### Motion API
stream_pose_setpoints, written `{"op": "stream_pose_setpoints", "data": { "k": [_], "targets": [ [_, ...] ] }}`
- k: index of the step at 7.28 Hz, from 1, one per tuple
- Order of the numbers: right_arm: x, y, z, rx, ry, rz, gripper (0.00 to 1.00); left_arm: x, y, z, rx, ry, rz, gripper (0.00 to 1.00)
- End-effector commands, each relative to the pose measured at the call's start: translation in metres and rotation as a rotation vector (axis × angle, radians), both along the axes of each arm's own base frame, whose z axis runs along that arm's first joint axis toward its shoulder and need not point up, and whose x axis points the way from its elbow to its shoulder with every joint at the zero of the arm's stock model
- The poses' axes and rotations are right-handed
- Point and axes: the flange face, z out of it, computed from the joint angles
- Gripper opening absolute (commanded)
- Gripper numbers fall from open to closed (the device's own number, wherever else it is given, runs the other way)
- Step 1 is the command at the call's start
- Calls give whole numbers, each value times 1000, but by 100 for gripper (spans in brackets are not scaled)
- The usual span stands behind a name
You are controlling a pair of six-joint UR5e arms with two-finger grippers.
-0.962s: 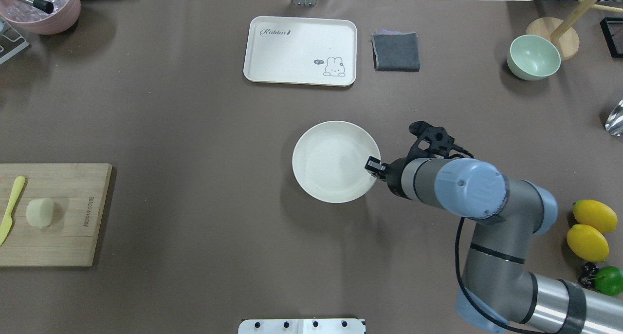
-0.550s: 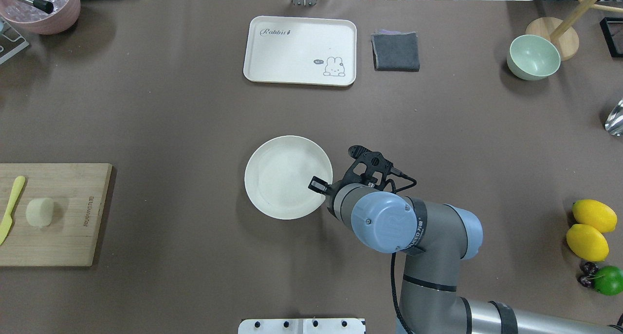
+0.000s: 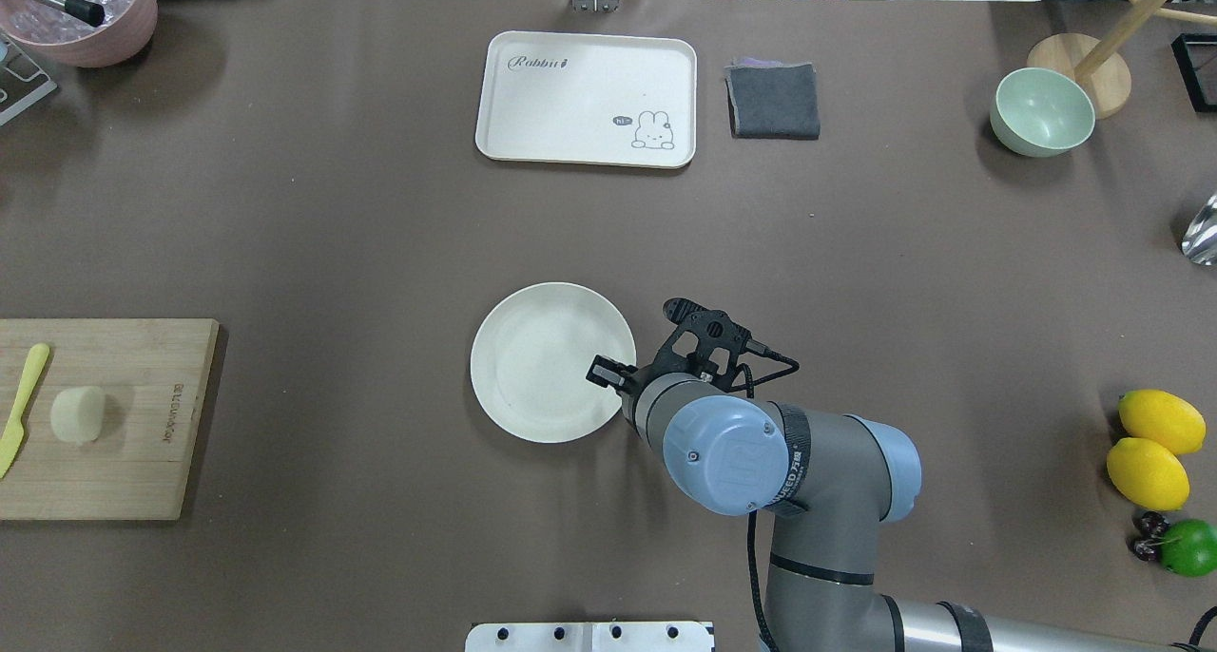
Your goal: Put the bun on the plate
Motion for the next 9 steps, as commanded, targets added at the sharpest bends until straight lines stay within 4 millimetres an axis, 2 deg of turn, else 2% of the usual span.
{"op": "stream_pose_setpoints", "data": {
  "k": [1, 2, 3, 4, 5, 7, 9],
  "targets": [
    [46, -16, -25, 16, 52, -42, 100, 1, 0, -1, -3, 0, -2, 98],
    [81, -38, -31, -16, 62, -87, 100, 6, -1, -10, -65, 25, -60, 98],
    [119, -72, -30, -15, 83, -107, 100, 36, -2, -17, -99, 59, -76, 98],
    [160, -95, -21, -11, 110, -152, 100, 70, 7, -9, -138, 55, -67, 98],
    [208, -114, -7, 16, 125, -210, 100, 102, 14, -7, -157, 43, -97, 98],
    [311, -139, 40, 67, 159, -317, 100, 161, 33, 9, -210, 0, -111, 98],
    [408, -157, 87, 131, 176, -404, 100, 181, 47, 22, -253, -26, -114, 97]
  ]
}}
